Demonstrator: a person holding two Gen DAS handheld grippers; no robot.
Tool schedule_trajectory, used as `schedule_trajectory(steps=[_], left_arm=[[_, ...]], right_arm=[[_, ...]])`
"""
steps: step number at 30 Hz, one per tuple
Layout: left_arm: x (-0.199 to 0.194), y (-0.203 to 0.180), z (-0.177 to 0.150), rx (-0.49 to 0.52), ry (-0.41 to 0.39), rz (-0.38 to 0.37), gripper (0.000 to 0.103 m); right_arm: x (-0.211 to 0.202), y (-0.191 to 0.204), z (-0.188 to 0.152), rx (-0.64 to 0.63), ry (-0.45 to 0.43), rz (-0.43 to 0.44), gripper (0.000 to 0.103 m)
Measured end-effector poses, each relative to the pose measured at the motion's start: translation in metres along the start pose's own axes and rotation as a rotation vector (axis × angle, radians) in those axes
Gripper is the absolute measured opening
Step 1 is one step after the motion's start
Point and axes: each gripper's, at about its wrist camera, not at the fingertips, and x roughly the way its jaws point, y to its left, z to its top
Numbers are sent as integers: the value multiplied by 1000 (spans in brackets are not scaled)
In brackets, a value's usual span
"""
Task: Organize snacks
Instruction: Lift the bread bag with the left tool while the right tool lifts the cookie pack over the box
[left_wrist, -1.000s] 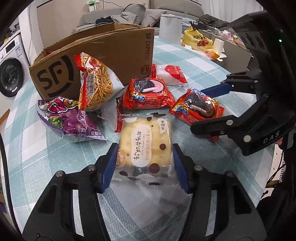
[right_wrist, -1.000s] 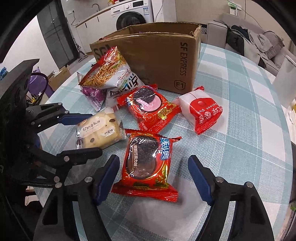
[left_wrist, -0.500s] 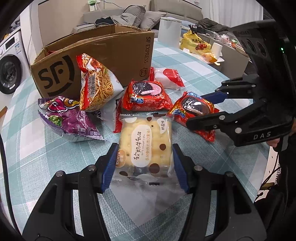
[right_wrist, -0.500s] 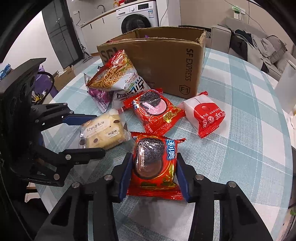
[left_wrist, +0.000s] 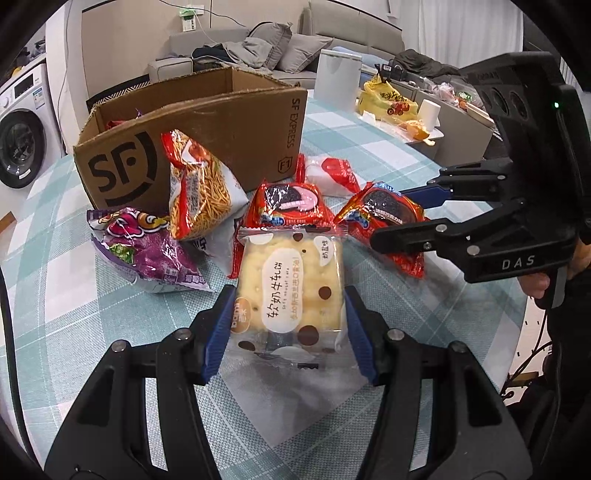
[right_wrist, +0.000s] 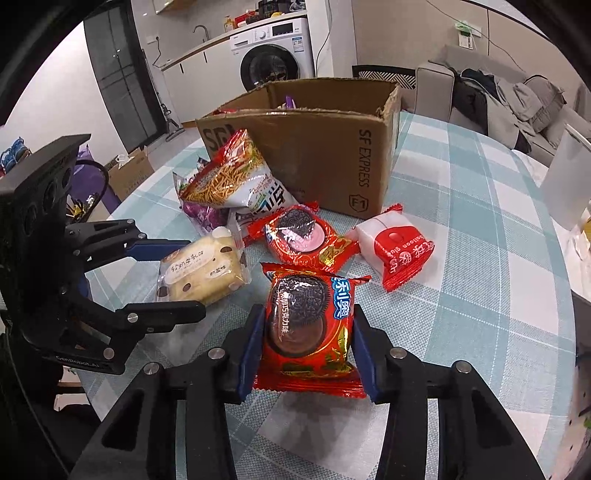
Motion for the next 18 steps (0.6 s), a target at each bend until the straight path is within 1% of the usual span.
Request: schedule_trajectory(steps=[18], left_arm=[[-55,8,8,-55,-118,11,54]], right_arm=[[-26,-3,11,62,-130,25,45]])
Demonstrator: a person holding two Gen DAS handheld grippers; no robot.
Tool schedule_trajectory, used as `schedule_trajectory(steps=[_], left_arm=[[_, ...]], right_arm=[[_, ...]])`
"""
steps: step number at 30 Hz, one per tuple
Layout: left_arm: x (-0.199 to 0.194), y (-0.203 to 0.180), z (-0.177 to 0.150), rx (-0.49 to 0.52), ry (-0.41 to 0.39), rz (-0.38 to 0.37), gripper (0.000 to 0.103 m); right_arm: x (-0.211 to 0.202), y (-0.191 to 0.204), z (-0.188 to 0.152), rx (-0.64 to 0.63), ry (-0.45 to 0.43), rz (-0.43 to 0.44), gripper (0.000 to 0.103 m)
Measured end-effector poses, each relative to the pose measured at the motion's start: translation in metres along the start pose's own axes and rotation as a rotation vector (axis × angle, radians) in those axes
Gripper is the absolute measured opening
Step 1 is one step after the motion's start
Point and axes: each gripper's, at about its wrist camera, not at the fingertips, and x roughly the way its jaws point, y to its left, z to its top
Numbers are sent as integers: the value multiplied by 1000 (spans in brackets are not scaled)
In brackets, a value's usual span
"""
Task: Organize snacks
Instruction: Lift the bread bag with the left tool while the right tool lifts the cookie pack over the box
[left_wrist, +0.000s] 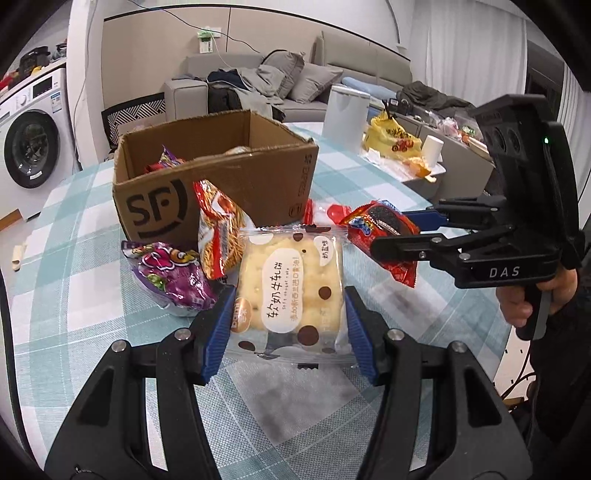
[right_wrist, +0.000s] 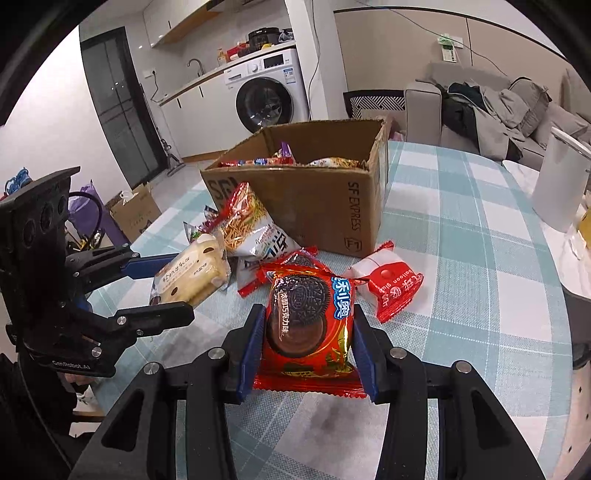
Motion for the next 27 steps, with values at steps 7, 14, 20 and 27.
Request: schedule_trajectory(steps=[7,14,20,27], left_arm=[[-16,5,6,-20,-39,5,54],[-29,11,14,-31,-71,42,54],[-28,10,28,-37,-86,65,54],[-28,14,43,-51,-109,97,54]], right_arm=[[-8,3,4,15,-43,19,45],[-12,7,8,18,-65,25,45],[-18,12,17,11,-97,16,45],[-24,17,30,5,-121,14,45]])
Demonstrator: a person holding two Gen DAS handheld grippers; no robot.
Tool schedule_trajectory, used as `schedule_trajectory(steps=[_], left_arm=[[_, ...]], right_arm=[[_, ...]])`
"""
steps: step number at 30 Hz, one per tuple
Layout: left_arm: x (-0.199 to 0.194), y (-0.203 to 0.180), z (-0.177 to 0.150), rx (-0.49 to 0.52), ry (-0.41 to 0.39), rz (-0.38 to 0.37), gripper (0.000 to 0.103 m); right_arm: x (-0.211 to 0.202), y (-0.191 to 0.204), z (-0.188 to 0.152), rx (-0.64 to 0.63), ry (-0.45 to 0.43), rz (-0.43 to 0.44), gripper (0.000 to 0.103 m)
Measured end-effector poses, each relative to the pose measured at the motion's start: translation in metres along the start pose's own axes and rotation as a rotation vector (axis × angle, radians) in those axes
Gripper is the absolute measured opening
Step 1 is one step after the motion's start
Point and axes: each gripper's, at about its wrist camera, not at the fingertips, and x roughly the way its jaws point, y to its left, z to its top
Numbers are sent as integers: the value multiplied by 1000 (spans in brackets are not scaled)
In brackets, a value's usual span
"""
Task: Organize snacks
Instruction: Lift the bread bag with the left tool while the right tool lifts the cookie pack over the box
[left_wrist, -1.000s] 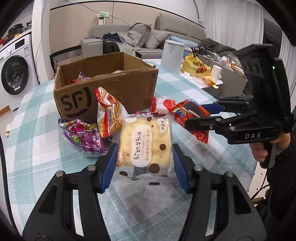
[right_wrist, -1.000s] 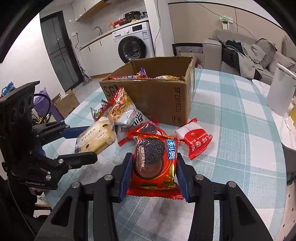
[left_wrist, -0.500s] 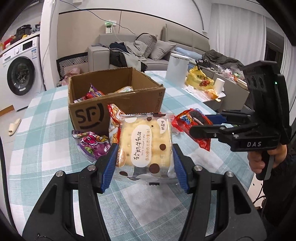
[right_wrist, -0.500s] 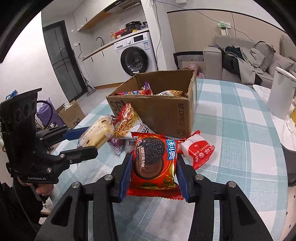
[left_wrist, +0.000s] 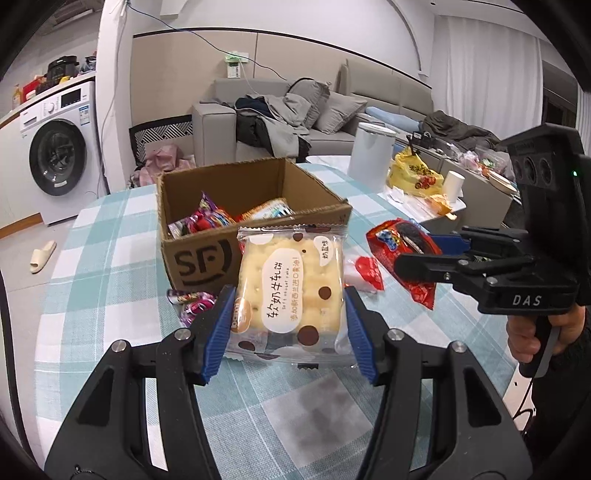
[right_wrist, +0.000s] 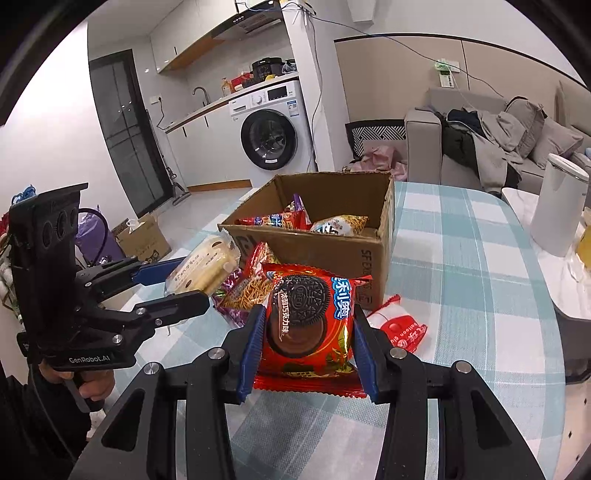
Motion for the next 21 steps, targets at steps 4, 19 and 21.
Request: schedule_trajectory(steps=[4,19,21], left_arm=[[-2,7,11,-16,-22,30,54],[3,43,48,-77,-74,96,54],[5,46,53,-79,-78,99,54]], right_arm=[[0,2,7,4,-14,-9,45],[13,4,45,31,-44,-15,45],[15,5,48,28,-44,-12,45]])
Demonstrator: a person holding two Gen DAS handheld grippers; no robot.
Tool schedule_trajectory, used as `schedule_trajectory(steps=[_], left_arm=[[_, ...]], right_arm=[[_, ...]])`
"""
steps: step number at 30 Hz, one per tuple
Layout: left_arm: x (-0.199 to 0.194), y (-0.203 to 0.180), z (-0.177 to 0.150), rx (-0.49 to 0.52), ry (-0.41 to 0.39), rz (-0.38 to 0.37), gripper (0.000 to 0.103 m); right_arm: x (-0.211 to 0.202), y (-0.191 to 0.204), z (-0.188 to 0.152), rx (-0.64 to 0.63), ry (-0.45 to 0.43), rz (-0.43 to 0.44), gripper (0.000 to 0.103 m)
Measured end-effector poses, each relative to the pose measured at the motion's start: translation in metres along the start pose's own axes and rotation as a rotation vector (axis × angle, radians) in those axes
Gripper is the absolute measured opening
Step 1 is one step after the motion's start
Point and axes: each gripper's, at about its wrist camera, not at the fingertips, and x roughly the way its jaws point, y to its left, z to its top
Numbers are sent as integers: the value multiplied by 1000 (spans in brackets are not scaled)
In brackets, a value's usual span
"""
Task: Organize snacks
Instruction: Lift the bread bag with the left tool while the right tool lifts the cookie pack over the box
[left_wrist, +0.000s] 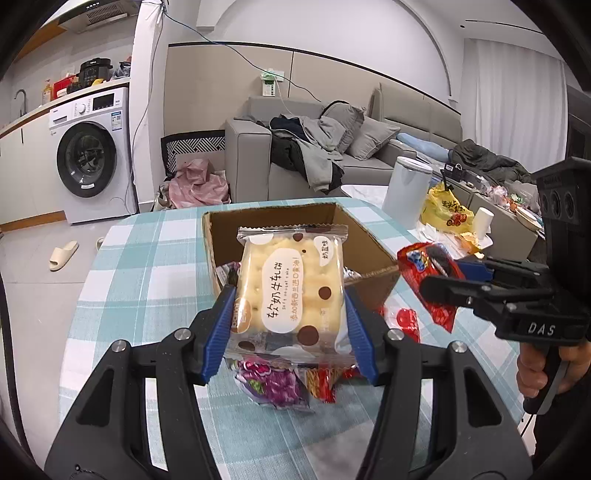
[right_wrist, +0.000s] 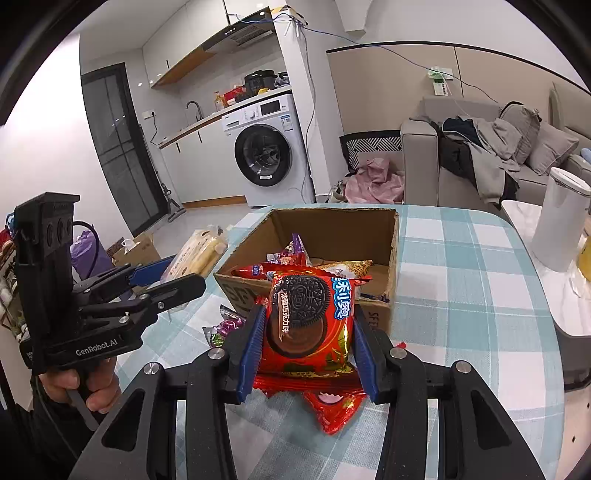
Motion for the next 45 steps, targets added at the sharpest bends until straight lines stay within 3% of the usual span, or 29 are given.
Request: schedule_trajectory(steps=[11,45], left_arm=[[21,5,22,6,-1,15,54],[122,28,38,-29,65,53,54]], right_arm=[[12,1,18,-2,1,-12,45],[84,-23,50,85,45,-47,45]])
